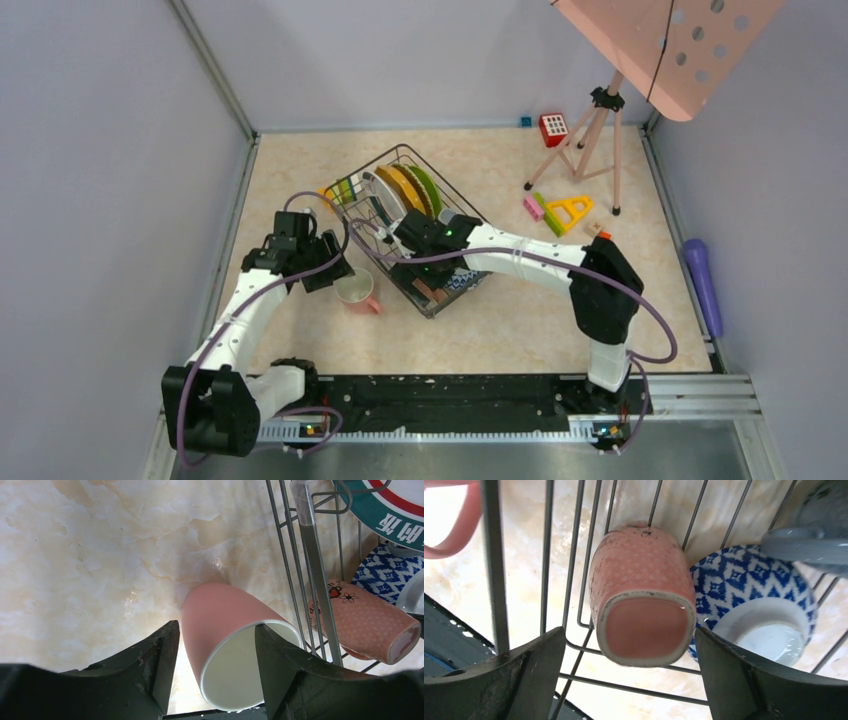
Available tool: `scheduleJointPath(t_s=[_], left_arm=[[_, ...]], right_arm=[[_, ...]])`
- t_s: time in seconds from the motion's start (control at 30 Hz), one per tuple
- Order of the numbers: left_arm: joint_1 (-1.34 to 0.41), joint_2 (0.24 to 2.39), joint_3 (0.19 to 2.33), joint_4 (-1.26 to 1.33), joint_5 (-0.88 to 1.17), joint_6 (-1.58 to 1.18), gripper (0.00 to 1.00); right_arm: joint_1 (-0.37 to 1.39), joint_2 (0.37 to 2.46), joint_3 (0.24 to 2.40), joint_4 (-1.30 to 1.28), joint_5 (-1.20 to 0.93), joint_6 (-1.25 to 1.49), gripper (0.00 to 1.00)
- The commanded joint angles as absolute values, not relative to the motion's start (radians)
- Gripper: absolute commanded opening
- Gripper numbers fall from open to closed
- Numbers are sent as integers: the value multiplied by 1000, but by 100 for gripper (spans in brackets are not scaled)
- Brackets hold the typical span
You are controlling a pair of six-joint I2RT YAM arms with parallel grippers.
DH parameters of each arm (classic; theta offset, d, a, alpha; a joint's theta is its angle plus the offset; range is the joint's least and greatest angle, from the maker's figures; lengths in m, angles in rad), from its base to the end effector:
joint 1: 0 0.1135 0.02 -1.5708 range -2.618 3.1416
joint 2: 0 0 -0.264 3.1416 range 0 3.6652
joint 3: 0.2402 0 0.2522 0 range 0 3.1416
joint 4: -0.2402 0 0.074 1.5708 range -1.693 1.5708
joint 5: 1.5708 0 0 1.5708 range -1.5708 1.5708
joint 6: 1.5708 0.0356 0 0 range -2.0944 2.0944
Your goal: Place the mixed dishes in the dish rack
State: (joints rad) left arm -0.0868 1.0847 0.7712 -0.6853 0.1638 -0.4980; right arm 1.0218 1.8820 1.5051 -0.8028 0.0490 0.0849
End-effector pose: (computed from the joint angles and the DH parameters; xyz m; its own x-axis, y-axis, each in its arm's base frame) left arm 0.2060 -0.0238 0.2367 -0.8188 -0.4018 -0.4101 -0.2477 0.8916 -0.3790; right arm 0.2063 0.3339 0.2292 -0.5521 -0.7402 -0.3837 -0.7983 0.6021 -0.0128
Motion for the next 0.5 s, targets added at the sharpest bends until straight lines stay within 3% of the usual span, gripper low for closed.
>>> scheduleJointPath(t_s=[0.0,0.17,0.47], left_arm=[[-89,1082,798,-677,160,-488,62],[-89,1080,799,-676,160,-488,62],[-89,1071,798,-677,156,-485,61]], right_arm=[[1035,1809,1523,-754,67,58,98],[1027,1799,1546,-734,111,118,97],[1023,1844,1601,-694,91,126,79]])
